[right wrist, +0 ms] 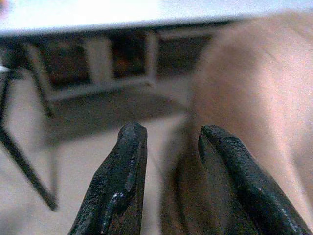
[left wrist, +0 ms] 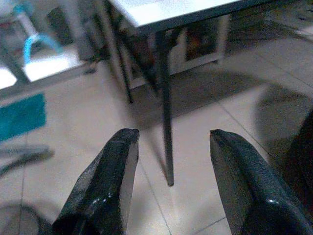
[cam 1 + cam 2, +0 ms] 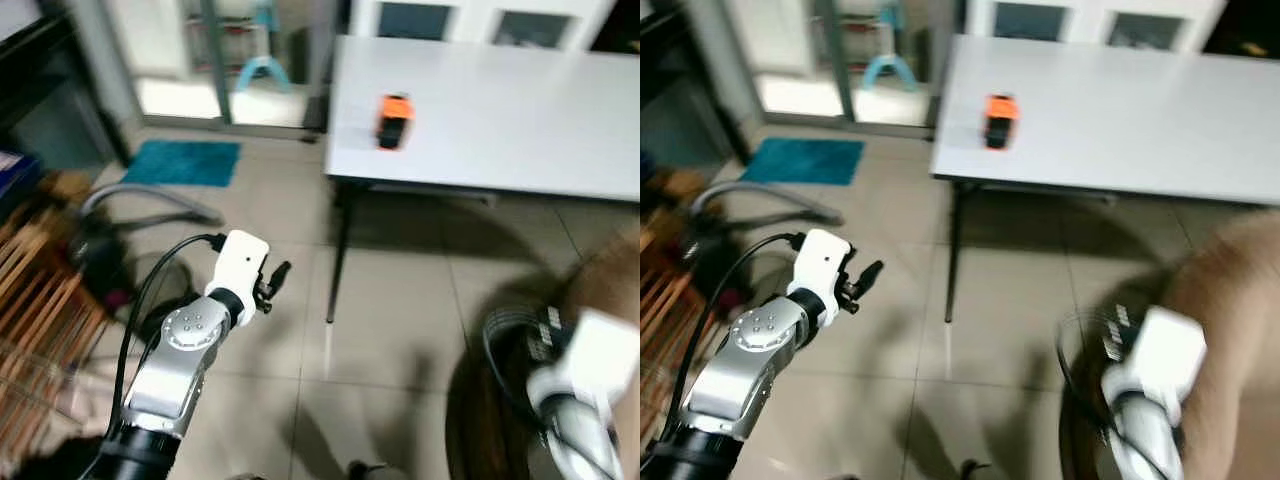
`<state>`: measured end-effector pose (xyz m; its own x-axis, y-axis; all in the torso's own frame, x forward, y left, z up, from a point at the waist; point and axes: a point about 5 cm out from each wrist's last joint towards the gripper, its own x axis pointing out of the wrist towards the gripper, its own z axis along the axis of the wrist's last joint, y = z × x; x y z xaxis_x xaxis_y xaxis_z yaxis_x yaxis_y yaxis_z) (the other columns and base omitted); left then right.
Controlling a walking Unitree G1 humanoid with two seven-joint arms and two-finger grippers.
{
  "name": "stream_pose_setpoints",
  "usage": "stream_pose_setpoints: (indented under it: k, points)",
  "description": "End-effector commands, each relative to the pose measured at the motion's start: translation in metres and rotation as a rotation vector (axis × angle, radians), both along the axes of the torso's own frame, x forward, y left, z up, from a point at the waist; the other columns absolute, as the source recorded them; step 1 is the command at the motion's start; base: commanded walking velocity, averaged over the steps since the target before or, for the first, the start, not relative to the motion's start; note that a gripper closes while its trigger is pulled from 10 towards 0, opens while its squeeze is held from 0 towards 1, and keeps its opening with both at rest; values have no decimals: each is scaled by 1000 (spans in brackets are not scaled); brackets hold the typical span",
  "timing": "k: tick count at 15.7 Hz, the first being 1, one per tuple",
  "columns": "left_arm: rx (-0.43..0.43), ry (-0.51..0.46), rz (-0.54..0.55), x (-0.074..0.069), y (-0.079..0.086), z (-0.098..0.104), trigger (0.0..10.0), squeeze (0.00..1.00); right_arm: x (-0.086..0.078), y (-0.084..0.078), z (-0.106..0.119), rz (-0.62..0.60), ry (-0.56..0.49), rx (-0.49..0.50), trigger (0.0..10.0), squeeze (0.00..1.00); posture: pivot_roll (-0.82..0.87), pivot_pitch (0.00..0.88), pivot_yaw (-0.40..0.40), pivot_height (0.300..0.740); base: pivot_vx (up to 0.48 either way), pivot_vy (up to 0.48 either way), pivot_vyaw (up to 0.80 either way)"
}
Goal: Move the pillow to the sofa from floor
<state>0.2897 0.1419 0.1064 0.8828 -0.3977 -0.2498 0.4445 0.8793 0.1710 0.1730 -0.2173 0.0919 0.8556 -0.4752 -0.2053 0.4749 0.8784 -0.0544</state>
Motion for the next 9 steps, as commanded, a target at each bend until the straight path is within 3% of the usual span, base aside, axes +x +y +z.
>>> stream_pose_setpoints:
  k: [1,2,3,4,6,9]
  points:
    - [5,-16,-25,4,-3,2,10000,0,-3,-4,1,-37,2,-18,10000,0,-11,12,36,740,0,0,-800]
    - [-59,27,14,6,3,4,10000,0,-3,-3,2,-44,12,2,10000,0,-15,18,6,740,0,0,-800]
    - [-72,54,-4,-2,7,-2,10000,718,2,1,-1,-11,34,14,10000,0,2,35,-37,740,0,0,-800]
    - [-69,97,-12,-13,11,-9,10000,1000,4,2,-7,15,57,56,10000,1000,18,35,-55,740,0,0,-800]
    - [-87,70,-5,-14,17,-1,10000,1000,11,5,-11,23,48,107,10000,1000,39,17,-67,740,0,0,-800]
    - [-126,57,-90,11,-1,14,10000,1000,12,4,-6,3,-1,115,10000,1000,9,0,18,740,0,0,-800]
